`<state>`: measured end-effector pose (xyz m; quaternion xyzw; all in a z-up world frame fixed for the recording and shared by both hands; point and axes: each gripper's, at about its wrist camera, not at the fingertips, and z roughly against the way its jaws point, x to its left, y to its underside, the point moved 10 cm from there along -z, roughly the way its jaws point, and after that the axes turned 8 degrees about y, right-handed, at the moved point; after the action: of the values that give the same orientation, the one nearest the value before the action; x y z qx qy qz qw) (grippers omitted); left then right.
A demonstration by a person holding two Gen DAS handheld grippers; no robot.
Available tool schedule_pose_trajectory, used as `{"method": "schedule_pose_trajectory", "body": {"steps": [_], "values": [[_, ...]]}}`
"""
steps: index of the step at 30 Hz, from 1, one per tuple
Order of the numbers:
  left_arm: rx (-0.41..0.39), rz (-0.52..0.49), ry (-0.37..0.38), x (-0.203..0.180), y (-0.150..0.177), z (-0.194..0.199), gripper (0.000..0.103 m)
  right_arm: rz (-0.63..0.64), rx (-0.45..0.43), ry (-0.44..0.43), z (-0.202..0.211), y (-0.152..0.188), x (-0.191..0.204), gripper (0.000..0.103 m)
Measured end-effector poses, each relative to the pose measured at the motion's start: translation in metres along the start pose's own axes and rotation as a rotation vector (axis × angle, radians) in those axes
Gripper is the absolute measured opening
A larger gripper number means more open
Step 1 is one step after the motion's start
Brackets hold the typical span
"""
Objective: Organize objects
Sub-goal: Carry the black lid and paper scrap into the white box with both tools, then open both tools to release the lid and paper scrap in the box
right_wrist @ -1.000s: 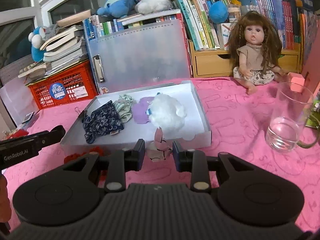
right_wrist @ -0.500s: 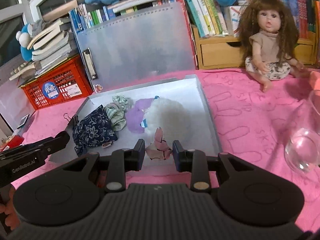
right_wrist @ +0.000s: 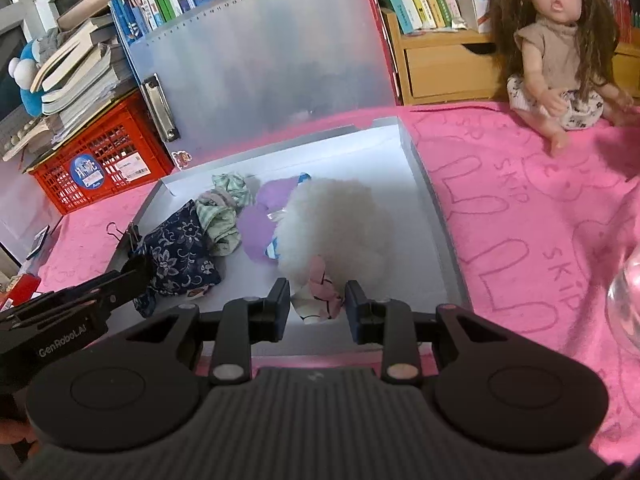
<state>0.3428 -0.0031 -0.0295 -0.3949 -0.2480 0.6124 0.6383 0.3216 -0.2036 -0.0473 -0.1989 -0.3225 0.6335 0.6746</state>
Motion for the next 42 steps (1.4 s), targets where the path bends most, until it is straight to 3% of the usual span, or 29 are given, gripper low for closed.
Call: {"method": "schedule_pose_trajectory", "body": {"steps": [8,12,23,29,31,33,42], "values": [[0.015,0.018,-0.022,0.005,-0.003,-0.021,0.028,-0.01,0.028,0.017,-0.017,-0.003,0.002,0.034],[0.034,0.025,-0.029,0.007,-0.002,-0.031,0.014,-0.006,0.036,0.025,-0.025,-0.005,0.005,0.034],[0.063,0.03,-0.041,0.015,0.009,-0.041,0.014,0.007,0.025,0.022,-0.026,-0.005,0.007,0.034],[0.052,0.018,-0.032,0.012,0.007,-0.035,0.021,-0.011,0.019,0.011,-0.022,-0.004,0.007,0.041],[0.042,0.01,-0.031,0.011,0.005,-0.031,0.036,-0.009,0.011,0.008,-0.019,-0.005,0.008,0.046],[0.028,-0.005,-0.032,0.009,0.003,-0.026,0.04,-0.004,0.001,0.002,-0.014,-0.005,0.009,0.056],[-0.007,-0.01,0.004,0.006,0.0,0.004,0.049,0.009,-0.063,-0.016,0.015,-0.008,0.008,0.062]]}}
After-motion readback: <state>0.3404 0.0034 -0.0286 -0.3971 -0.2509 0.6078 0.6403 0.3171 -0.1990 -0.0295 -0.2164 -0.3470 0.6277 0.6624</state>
